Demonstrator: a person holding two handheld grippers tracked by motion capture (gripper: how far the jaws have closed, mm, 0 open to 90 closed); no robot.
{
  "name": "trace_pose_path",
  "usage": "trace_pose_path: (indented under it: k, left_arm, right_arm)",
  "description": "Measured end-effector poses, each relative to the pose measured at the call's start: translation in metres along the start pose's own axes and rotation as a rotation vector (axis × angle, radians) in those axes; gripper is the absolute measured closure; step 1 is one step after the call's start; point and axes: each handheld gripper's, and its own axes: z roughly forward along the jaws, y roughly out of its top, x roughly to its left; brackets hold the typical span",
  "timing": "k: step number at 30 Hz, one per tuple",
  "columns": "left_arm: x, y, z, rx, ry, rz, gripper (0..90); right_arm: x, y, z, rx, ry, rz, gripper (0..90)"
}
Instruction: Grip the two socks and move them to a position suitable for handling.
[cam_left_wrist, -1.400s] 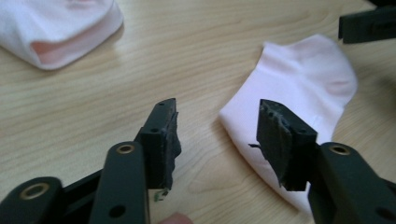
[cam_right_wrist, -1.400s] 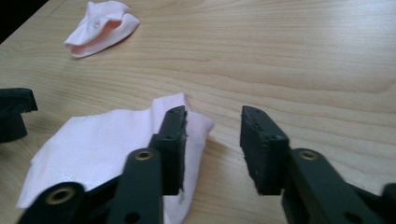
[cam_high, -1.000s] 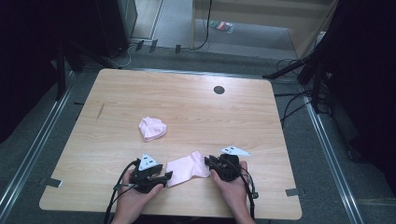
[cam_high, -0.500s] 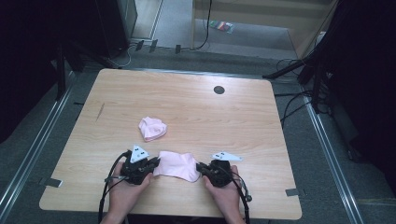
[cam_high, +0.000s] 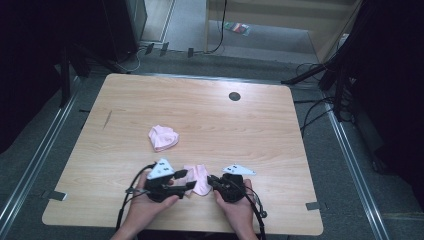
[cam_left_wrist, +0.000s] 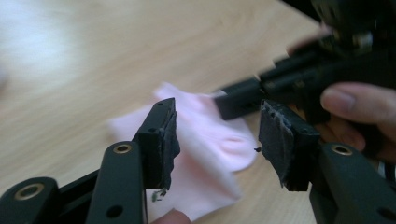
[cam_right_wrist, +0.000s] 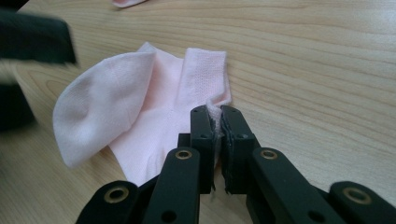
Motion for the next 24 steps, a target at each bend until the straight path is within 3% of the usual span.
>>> trace_pose_path:
  k: [3, 4, 5, 6, 9, 12, 14, 16, 17, 20, 24]
  left_arm:
    - [0.026, -0.003, -0.013, -0.018, 0.057, -0.142, 52.7]
    - [0.032, -0.006, -0.013, -0.016, 0.051, -0.177, 53.4]
    - [0.032, -0.006, -0.013, -0.016, 0.051, -0.177, 53.1]
    - [0.034, -0.008, -0.010, -0.004, 0.001, -0.195, 52.8]
    - [0.021, -0.005, -0.001, 0.009, -0.048, -0.170, 49.5]
    - [0.007, -0.003, 0.013, 0.065, -0.037, -0.174, 44.3]
    - [0.003, -0.004, 0.022, 0.117, 0.001, -0.190, 42.6]
    - [0.002, -0.006, 0.026, 0.124, 0.019, -0.205, 50.7]
    - [0.002, -0.007, 0.027, 0.128, 0.016, -0.204, 59.4]
    - [0.003, -0.008, 0.026, 0.134, -0.062, -0.198, 87.4]
    - [0.015, -0.008, 0.010, 0.114, -0.035, -0.194, 89.9]
  right_arm:
    - [0.000, 0.000, 0.000, 0.000, 0.002, 0.000, 85.5]
    - [0.000, 0.000, 0.001, -0.001, 0.002, -0.001, 85.5]
    - [0.000, 0.000, 0.001, -0.001, 0.002, -0.001, 85.5]
    - [0.000, 0.000, 0.001, -0.002, 0.004, -0.003, 85.4]
    - [0.000, 0.000, 0.001, -0.003, 0.004, -0.001, 85.4]
    - [0.001, -0.001, 0.001, -0.011, 0.002, -0.005, 85.3]
    - [0.001, -0.001, 0.001, -0.013, -0.001, -0.011, 85.3]
    - [0.002, -0.002, 0.001, -0.013, -0.004, -0.018, 85.3]
    - [0.002, -0.002, 0.001, -0.014, -0.006, -0.018, 85.2]
    - [0.003, -0.002, 0.001, -0.017, -0.013, -0.030, 85.1]
    - [-0.001, -0.001, -0.004, -0.037, 0.006, -0.007, 85.3]
